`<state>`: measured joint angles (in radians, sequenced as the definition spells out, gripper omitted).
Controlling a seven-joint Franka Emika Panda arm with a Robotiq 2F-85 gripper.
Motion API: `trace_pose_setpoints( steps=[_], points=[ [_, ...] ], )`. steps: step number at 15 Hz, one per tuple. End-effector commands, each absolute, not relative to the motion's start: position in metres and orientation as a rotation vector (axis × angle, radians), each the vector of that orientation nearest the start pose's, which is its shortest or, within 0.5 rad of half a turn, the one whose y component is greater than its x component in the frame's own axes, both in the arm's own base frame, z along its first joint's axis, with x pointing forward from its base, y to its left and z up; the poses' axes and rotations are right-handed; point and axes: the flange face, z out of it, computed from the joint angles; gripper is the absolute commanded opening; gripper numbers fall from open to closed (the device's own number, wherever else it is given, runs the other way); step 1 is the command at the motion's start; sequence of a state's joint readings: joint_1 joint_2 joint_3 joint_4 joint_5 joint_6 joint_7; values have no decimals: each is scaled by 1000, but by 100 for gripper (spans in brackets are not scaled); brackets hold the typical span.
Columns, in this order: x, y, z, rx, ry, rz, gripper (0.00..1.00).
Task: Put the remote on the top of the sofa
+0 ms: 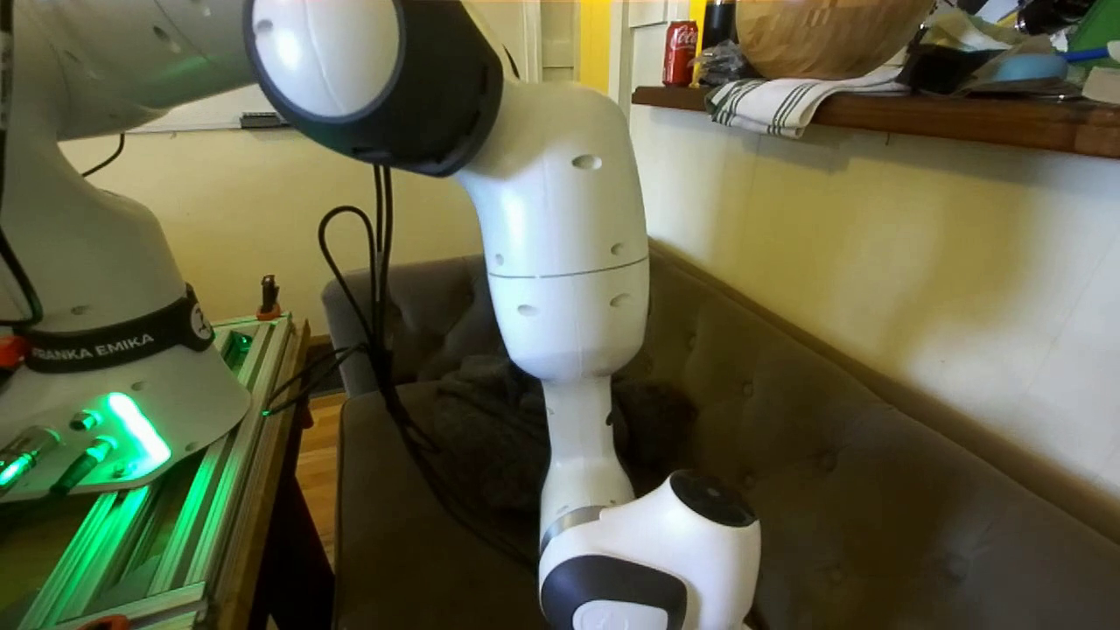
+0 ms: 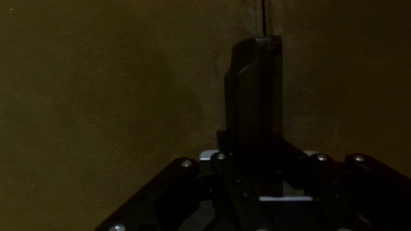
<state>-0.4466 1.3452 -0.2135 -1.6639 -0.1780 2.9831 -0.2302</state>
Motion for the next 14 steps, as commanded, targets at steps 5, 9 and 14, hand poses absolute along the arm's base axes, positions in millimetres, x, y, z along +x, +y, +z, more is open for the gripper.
trace_pose_setpoints(
  steps=[5, 9, 14],
  points=[
    [407, -338, -57, -3230, 34, -349, 9],
    [390, -352, -34, -3118, -131, -434, 9],
    [376, -374, -43, -3096, -109, -394, 34]
  ],
)
